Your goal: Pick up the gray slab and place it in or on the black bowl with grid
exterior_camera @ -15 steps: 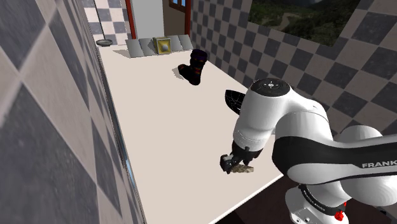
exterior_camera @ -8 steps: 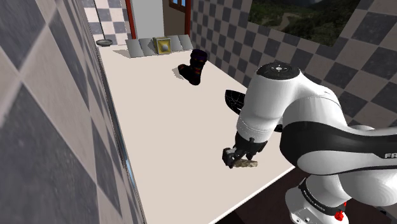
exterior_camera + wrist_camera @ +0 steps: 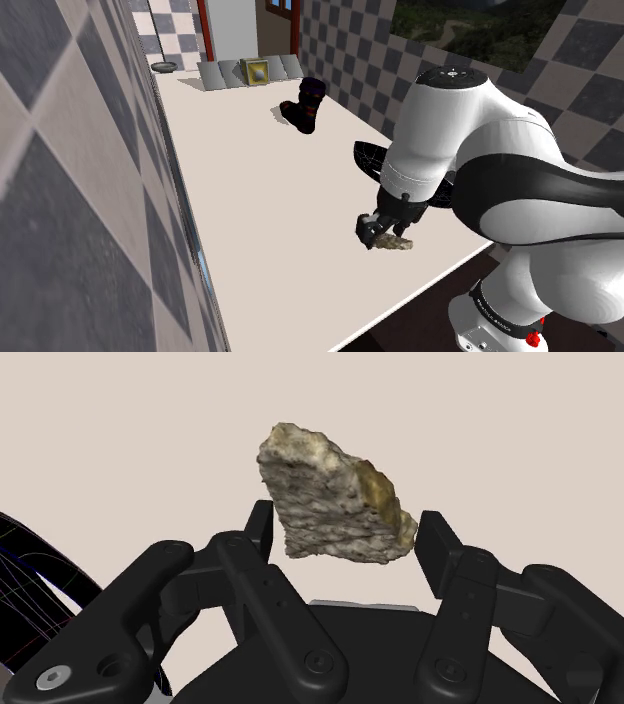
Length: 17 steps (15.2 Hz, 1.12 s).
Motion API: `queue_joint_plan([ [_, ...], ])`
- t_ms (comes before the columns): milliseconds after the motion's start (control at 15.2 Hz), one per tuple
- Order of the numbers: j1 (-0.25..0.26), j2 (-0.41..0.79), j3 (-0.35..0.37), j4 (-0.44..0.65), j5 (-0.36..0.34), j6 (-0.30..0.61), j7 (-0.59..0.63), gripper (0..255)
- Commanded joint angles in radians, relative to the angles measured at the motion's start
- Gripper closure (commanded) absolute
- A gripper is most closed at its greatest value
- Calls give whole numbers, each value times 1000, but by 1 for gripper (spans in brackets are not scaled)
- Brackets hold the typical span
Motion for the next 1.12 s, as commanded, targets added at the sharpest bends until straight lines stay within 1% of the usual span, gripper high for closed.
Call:
queue_joint_plan([
  [0, -24, -12, -43, -14, -29, 0, -48, 255],
  [264, -88, -22, -137, -39, -99, 14, -155, 255],
  [528, -161, -3, -227, -42, -171, 38, -261, 255],
  [792, -235, 45, -313, -23, -242, 72, -362, 255],
  [1056, -303, 117, -394, 18, -306, 109, -457, 255],
])
